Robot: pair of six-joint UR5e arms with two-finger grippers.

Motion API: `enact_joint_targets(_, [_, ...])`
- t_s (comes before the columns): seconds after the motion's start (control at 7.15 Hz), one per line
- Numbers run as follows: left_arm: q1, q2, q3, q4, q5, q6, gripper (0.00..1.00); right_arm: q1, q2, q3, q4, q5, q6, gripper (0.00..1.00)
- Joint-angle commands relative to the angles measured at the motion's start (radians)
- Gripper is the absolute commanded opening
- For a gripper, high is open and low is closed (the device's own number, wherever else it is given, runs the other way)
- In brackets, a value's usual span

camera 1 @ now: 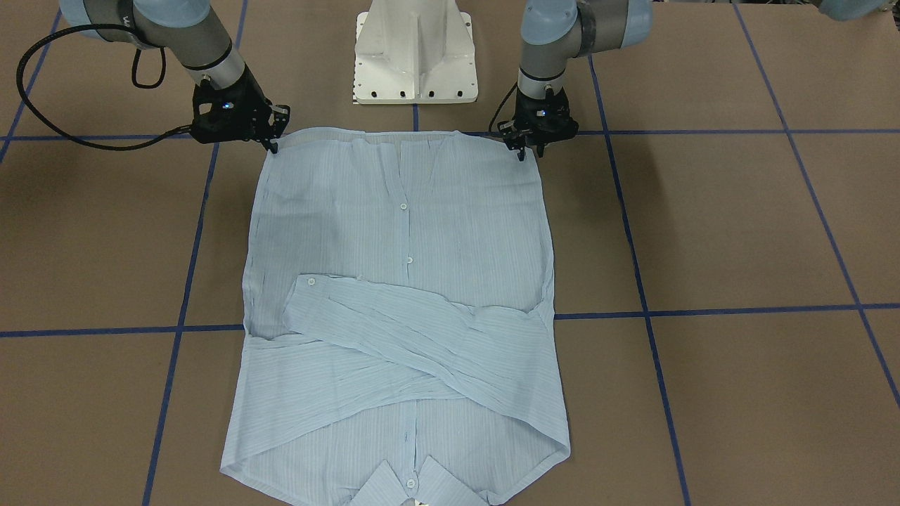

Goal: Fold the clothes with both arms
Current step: 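Lift the hem with both grippers and start folding it toward the collar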

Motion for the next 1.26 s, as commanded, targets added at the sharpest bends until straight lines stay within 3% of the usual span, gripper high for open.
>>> enact_joint_targets(0.0, [0.001,-0.005,0.000,0.000,-0.004,0.002,0.07,0.036,-0.005,0.000,0.000,0.037,-0.005,0.00])
enact_joint_targets(0.14, [0.001,-0.007,-0.001,0.000,-0.007,0.000,0.00,0.051,-0.006,0.000,0.000,0.051,-0.006,0.00])
enact_joint_targets(0.42, [-0.001,-0.010,-0.018,0.001,-0.010,0.000,0.00,0.051,-0.003,0.000,0.000,0.051,-0.006,0.00])
enact_joint_targets(0.7, [-0.024,-0.008,-0.105,0.008,-0.009,0.003,0.00,0.059,-0.002,-0.003,0.000,0.053,-0.006,0.00])
enact_joint_targets(0.98, [-0.145,-0.008,-0.164,0.009,-0.048,0.082,0.00,0.089,0.003,-0.003,0.001,0.066,-0.011,0.00])
enact_joint_targets(1.12, [-0.204,-0.005,-0.163,0.009,-0.082,0.139,0.00,0.144,0.001,-0.005,0.001,0.121,-0.016,0.00])
